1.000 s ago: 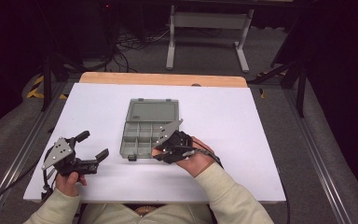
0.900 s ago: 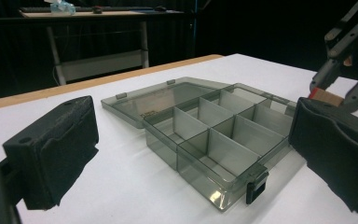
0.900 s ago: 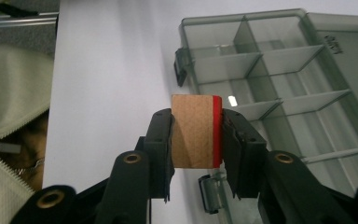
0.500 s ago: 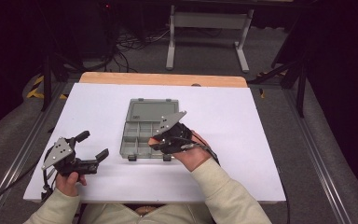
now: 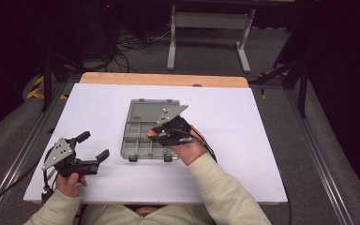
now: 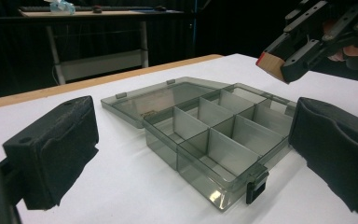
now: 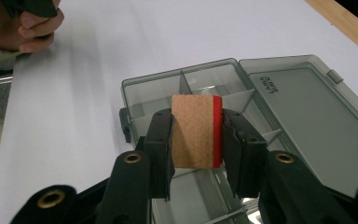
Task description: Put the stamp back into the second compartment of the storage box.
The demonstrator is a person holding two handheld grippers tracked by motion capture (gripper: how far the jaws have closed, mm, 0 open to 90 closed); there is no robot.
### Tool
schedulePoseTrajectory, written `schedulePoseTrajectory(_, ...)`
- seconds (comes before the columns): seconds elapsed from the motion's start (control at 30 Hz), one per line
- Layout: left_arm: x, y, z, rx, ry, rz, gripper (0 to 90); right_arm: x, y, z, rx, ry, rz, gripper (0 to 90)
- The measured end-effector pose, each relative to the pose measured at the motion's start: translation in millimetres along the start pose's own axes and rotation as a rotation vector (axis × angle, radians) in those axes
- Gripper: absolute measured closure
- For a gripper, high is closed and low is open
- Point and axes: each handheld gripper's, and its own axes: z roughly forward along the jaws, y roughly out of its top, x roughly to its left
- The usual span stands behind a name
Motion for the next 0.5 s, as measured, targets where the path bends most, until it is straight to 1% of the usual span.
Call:
schedulePoseTrajectory(0.07,0.0,-0.1,0.2,-0.002,-0.001,-0.001,2.3,-2.5,0.4,2.1,-0.015,-0.004,0.008,65.3)
schedulePoseTrajectory(0.17,-0.1,-0.2,0.4,-0.002,-0.002,-0.001,2.3,-5.6,0.5,4.7,-0.024,-0.009,0.015,65.3)
schedulePoseTrajectory(0.5,0.3,-0.4,0.4,-0.001,-0.002,-0.002,2.3,-15.3,-0.5,16.0,-0.038,-0.011,0.041,65.3)
